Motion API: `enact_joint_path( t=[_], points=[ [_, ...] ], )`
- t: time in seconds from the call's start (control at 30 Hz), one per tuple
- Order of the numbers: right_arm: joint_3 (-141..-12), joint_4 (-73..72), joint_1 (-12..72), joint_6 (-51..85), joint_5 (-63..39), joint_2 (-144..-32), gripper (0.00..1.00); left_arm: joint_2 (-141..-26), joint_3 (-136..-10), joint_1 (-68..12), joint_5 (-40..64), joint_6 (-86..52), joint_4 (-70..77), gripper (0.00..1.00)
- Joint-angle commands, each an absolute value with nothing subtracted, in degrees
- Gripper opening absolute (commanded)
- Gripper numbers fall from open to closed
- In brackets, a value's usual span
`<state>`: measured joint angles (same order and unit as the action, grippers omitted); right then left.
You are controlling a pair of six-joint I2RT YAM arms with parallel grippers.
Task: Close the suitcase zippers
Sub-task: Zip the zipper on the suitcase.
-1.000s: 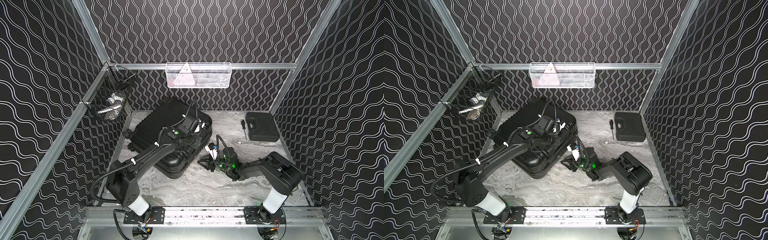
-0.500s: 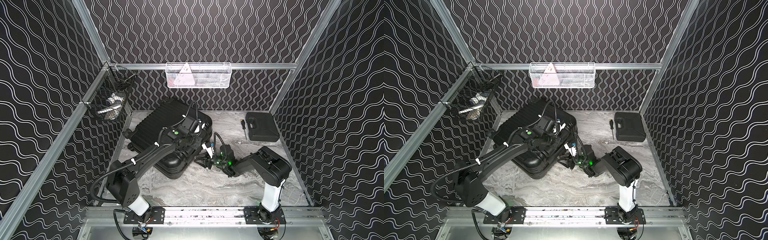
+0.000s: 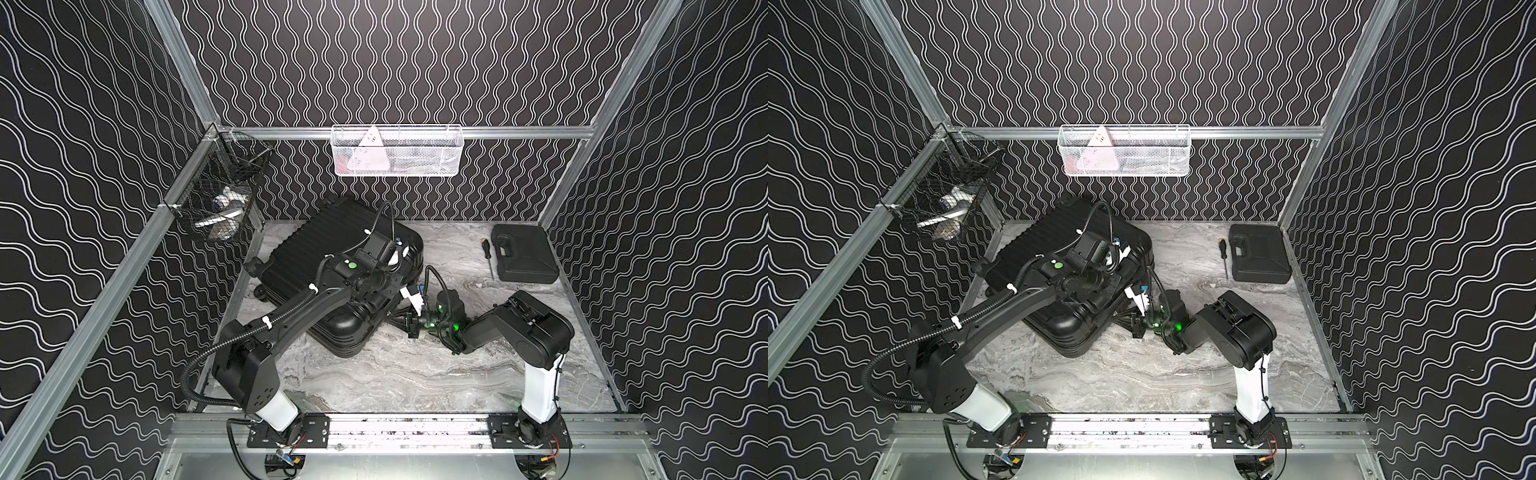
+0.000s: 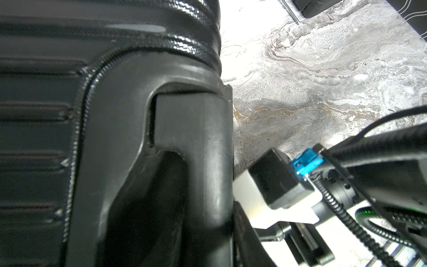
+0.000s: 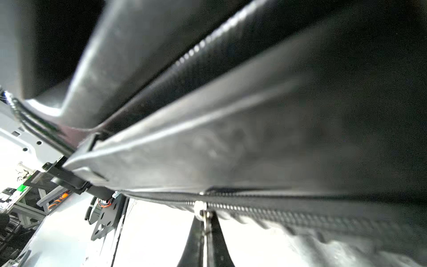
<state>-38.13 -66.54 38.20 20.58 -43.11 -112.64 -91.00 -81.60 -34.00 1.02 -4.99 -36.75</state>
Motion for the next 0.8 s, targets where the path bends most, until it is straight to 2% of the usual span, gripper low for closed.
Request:
enact_joint_path(
  t=[0.0, 0.13, 0.3, 0.4, 0.53, 0.7, 0.77],
  points=[
    [-36.62, -70.93, 38.42, 21.5, -40.99, -112.19, 0.0, -90.88, -82.31, -33.93, -0.53, -5.3, -33.68, 0.09],
    [-33.31, -65.9, 38.45, 17.9, -31.03, -108.03, 0.0, -90.64, -82.62, -33.93, -2.19, -4.19, -35.1, 0.09],
    [-35.4, -48.12, 38.51, 12.59, -17.34, -101.68, 0.0, -90.36, -82.4, -33.97, -0.69, -2.94, -36.34, 0.08],
    [-37.9, -39.94, 38.54, 11.0, -13.3, -99.87, 0.0, -90.1, -81.96, -33.93, -0.56, -2.56, -36.47, 0.07],
    [-38.69, -37.92, 39.25, 9.29, -17.64, -99.11, 0.0, -90.17, -81.57, -33.93, -2.21, -3.45, -35.33, 0.07],
    [-33.15, -49.64, 41.92, 9.89, -25.85, -98.04, 0.0, -91.9, -82.07, -33.84, -8.97, -6.78, -31.63, 0.04],
    [-32.48, -50.21, 43.91, 10.11, -26.54, -97.75, 0.0, -93.18, -82.72, -33.45, -11.01, -7.56, -30.27, 0.03]
  ],
)
